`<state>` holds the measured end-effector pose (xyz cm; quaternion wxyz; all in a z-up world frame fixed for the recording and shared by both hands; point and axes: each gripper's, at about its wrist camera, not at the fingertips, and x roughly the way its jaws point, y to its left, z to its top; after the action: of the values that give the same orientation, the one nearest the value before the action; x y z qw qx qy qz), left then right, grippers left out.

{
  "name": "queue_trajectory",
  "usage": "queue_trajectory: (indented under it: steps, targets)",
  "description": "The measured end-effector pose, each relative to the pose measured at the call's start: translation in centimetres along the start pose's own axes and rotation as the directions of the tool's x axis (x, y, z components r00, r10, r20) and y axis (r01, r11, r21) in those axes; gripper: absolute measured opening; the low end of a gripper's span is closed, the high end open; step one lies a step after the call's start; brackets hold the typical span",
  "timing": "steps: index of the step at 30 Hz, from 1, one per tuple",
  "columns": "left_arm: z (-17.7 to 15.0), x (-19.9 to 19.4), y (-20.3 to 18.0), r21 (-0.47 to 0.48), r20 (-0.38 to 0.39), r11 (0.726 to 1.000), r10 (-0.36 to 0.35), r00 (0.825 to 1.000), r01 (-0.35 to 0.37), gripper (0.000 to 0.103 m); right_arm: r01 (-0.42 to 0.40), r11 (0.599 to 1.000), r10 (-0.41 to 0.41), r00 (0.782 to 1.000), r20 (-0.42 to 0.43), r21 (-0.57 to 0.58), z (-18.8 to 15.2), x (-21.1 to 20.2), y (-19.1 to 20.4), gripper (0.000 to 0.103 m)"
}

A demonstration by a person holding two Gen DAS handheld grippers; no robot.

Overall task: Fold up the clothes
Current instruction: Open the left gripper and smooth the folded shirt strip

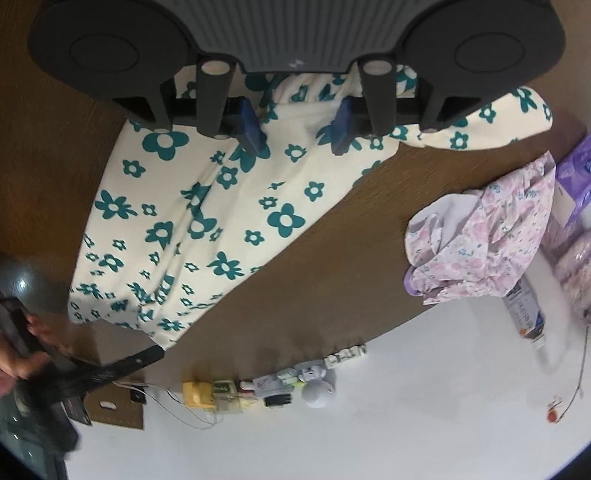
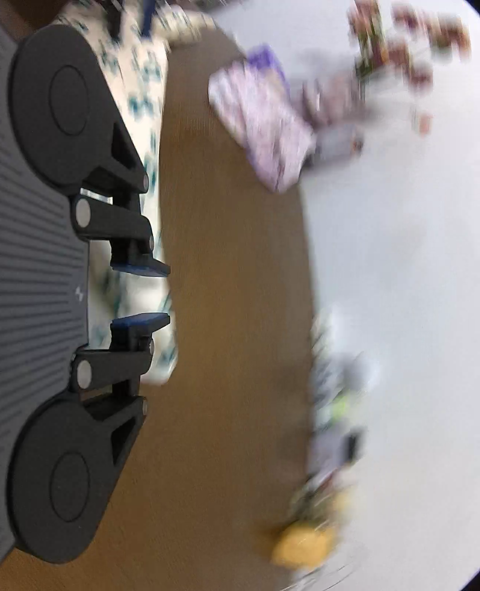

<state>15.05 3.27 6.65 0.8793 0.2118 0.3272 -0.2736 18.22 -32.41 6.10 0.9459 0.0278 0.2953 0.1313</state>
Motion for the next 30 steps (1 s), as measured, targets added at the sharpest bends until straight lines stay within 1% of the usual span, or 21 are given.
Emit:
queue_trajectory:
  steps: [3,5,6,7,8,10,13,16,19,21,22,24,25,27,29,30]
  targets:
    - [-0.2,0.3,0.5,-0.044,0.011,0.999,0.002,1.0,-0.001,0.052,-0.069,0.991,0.066,0.997,-0.027,-0.114,-0.7,0.4,3.2,0.024]
    - [-0.4,0.3,0.8,-0.076,0.02,0.997,0.008,1.0,-0.006,0.055,-0.047,0.984,0.036,0.997,-0.066,-0.171,-1.4,1.6,4.2,0.024]
    - [-0.6,0.3,1.0,-0.093,0.025,0.996,0.01,1.0,-0.007,0.055,-0.014,0.982,-0.003,0.996,-0.091,-0.19,-1.8,2.4,4.2,0.024]
    - [-0.9,0.2,1.1,-0.112,0.031,0.994,0.01,0.999,-0.006,0.055,0.021,0.979,-0.047,0.992,-0.121,-0.203,-2.3,3.1,3.9,0.025]
    - [-1.1,0.1,1.3,-0.132,0.038,0.991,0.01,0.999,-0.005,0.056,0.016,0.981,-0.037,0.994,-0.104,-0.194,-2.7,3.0,3.3,0.027]
    - [-1.5,0.1,1.5,-0.172,0.052,0.985,0.012,0.999,-0.003,0.058,0.004,0.986,-0.021,0.995,-0.099,-0.167,-3.0,2.8,2.5,0.027]
    - [-1.7,0.0,1.7,-0.194,0.066,0.981,0.016,0.998,-0.003,0.058,0.012,0.985,-0.028,0.995,-0.091,-0.174,-3.3,2.7,2.6,0.027]
    - [-1.1,-1.7,1.6,-0.137,0.078,0.99,0.041,0.996,-0.03,0.058,0.023,0.983,-0.041,0.994,-0.097,-0.181,-3.4,2.4,3.0,0.029]
    - [-1.3,-4.5,2.4,-0.086,0.099,0.993,0.089,0.991,-0.081,0.064,-0.005,0.989,-0.006,0.997,-0.071,-0.15,-2.8,1.2,3.3,0.032]
    - [-1.8,-6.1,3.5,-0.062,0.081,0.99,0.132,0.988,-0.128,0.064,-0.023,0.987,0.016,0.999,-0.042,-0.161,-2.4,0.3,4.1,0.033]
    - [-2.2,-6.7,4.2,-0.051,0.062,0.986,0.162,0.985,-0.159,0.064,-0.035,0.986,0.029,0.999,-0.036,-0.165,-2.3,0.2,4.6,0.034]
    - [-3.0,-7.4,5.4,-0.037,0.019,0.981,0.193,0.981,-0.192,0.064,-0.059,0.983,0.055,0.998,-0.025,-0.174,-2.1,-0.1,5.7,0.036]
    - [-3.4,-7.7,5.9,-0.027,0.0,0.981,0.194,0.981,-0.194,0.064,-0.071,0.981,0.069,0.997,-0.02,-0.178,-2.0,-0.2,6.2,0.038]
    - [-4.4,-7.9,6.5,0.009,-0.033,0.986,0.168,0.985,-0.168,0.064,-0.086,0.98,0.081,0.996,-0.031,-0.18,-2.1,0.3,7.1,0.038]
    - [-5.2,-7.6,6.6,0.073,-0.065,0.988,0.144,0.987,-0.139,0.064,-0.097,0.981,0.091,0.995,-0.047,-0.169,-2.3,0.9,7.7,0.038]
    - [-5.5,-7.2,6.5,0.108,-0.079,0.984,0.149,0.986,-0.141,0.064,-0.1,0.981,0.092,0.994,-0.056,-0.164,-2.5,1.2,7.9,0.038]
